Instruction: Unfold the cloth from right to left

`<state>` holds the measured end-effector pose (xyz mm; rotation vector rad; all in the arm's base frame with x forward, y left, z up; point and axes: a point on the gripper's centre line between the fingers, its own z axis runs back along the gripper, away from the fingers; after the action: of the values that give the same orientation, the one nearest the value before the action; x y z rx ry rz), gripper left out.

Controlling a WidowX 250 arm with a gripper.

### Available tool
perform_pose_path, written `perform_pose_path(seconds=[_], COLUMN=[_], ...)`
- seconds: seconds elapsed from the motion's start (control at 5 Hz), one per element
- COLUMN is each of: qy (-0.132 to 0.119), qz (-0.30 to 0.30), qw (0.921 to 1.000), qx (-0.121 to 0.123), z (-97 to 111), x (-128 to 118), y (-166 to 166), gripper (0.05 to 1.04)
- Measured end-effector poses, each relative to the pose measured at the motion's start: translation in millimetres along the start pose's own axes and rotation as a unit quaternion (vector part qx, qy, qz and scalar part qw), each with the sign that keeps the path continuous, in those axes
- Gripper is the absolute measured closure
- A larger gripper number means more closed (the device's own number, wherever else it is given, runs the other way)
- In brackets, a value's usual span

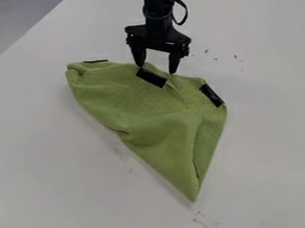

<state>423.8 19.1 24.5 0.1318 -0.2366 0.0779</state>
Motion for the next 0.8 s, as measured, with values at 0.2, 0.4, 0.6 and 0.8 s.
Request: perform_pose_path(seconds=[0.2, 0.4, 0.6, 0.8], qy=[0.013, -0.004, -0.014, -0.015], qz=[0.012, 0.009, 0.004, 0.008], qw=[0.9998, 0.9992, 0.9991, 0.9991], qx=[0.01, 0.038, 0.039, 0.038], z=[-5.6, 23.4, 23.1, 22.6], x=[-16.0, -10.9, -18.7, -19.5], y=[2.6, 3.9, -5.9, -6.1], gripper=[0.085, 0.084, 0.084, 0.084])
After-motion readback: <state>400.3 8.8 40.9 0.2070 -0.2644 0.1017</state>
